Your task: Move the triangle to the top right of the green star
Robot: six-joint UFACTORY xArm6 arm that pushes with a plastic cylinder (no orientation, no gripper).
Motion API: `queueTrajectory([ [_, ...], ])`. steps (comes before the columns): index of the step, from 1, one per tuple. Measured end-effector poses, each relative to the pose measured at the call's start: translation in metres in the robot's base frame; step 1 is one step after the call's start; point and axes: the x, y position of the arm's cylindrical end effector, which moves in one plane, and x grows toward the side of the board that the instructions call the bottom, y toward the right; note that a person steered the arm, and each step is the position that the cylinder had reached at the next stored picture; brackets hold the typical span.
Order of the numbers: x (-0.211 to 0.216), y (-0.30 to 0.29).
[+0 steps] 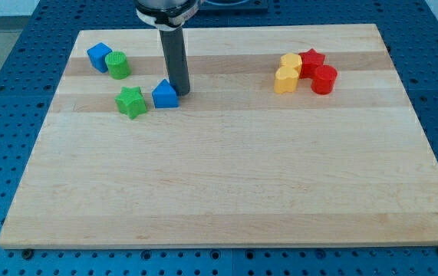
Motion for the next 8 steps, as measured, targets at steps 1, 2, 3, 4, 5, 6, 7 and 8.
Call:
queueTrajectory([
  [1,0.010,0.004],
  [2,0.017,0.004],
  [3,0.017,0.000],
  [4,0.017,-0.002],
  [5,0.029,-0.001],
  [6,0.030,-0.001],
  [7,0.031,-0.001],
  [8,0.046,-0.001],
])
